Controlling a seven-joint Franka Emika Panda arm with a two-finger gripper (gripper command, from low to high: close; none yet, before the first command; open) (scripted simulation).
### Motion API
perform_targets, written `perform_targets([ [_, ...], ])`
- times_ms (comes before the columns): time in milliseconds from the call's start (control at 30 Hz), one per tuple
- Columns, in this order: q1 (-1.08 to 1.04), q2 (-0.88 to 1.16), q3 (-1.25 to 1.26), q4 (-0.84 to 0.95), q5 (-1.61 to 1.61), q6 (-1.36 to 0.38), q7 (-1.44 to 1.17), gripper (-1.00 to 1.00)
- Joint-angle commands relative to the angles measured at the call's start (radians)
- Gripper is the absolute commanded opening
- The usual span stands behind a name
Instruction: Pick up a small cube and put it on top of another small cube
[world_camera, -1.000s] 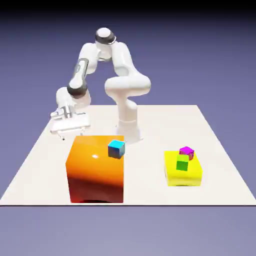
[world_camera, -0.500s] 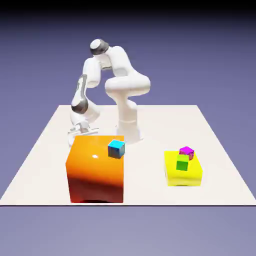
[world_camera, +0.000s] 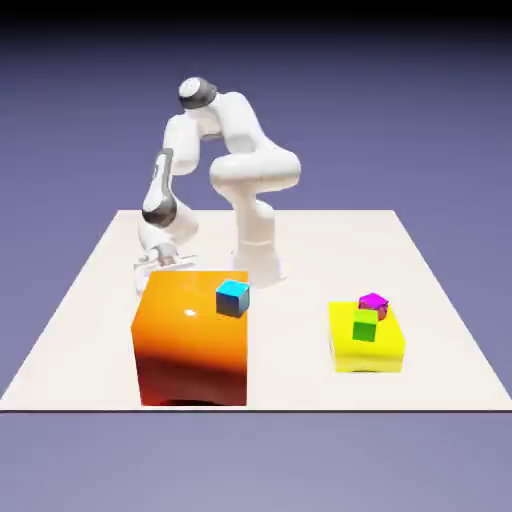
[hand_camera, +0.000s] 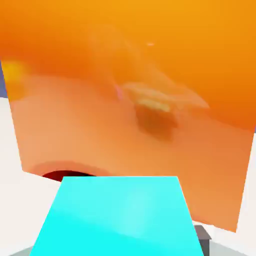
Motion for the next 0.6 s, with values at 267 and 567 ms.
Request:
perform_targets([
  [267, 0.066, 0.094, 0.031, 0.169, -0.223, -0.037, 0.392, -1.00],
  [567, 0.126, 0.194, 0.052, 0.352, -0.457, -0.089, 0.783, -1.00],
])
